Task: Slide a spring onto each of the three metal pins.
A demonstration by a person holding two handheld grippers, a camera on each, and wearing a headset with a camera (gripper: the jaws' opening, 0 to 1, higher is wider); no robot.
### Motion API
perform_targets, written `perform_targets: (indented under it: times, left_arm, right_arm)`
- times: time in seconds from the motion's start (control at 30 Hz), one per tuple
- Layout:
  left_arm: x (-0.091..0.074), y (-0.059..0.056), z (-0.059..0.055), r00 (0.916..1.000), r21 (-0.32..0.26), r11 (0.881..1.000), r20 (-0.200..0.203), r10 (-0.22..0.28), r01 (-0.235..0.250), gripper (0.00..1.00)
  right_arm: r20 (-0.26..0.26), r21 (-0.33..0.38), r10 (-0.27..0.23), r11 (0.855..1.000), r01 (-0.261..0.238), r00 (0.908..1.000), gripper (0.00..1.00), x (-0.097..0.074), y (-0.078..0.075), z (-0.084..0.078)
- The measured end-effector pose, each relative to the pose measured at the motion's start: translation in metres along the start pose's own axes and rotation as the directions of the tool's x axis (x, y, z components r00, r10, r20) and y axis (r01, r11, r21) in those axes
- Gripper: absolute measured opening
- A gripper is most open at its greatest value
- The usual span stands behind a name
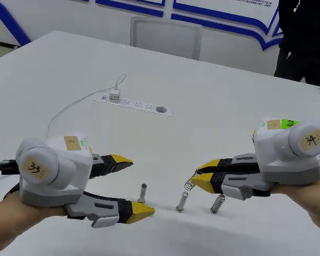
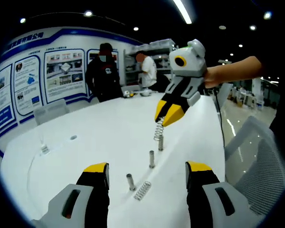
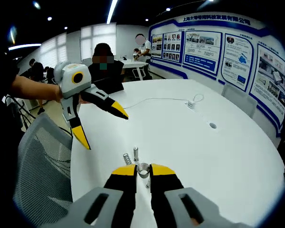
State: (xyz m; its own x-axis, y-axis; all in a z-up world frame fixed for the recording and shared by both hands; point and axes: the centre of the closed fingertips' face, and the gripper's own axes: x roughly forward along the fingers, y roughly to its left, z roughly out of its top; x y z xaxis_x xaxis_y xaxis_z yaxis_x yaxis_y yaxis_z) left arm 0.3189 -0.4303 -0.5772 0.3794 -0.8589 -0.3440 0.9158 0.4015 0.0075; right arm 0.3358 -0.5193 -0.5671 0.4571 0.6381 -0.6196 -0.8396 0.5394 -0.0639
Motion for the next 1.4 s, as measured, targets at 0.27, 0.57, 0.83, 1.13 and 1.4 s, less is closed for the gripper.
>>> perform_targets:
  times: [0.27,0.57,0.83,1.13,1.4]
  left_arm:
    - [-0.004,0.005,-0.007,0.9996,-0.029,0.999,-0.005,0.029,-0.029,0.78]
    - [-0.007,0.015,-0.011,0.9963,-0.038,0.996,-0.013,0.085,-0.086,0.97]
    - [-0.009,0.017,-0.017,0.9951,-0.049,0.994,-0.030,0.094,-0.096,1.00]
    - [-0.010,0.018,-0.023,0.9943,-0.061,0.993,-0.042,0.098,-0.100,1.00]
    - [-0.013,0.020,-0.032,0.9925,-0.073,0.991,-0.062,0.105,-0.110,1.00]
  right_arm:
    - [-0.040,0.007,-0.002,1.000,0.002,0.9992,0.11,0.009,-0.004,-0.011]
    - [-0.081,0.009,-0.021,1.000,0.022,0.9965,0.11,0.020,-0.010,-0.022]
    - [-0.086,0.030,-0.023,0.999,0.026,0.9960,0.11,0.025,-0.012,-0.024]
    - [-0.132,0.008,-0.027,1.000,0.029,0.9909,0.11,0.036,-0.009,-0.033]
    - [-0.164,-0.023,-0.028,0.999,0.025,0.9861,0.11,0.043,-0.007,-0.043]
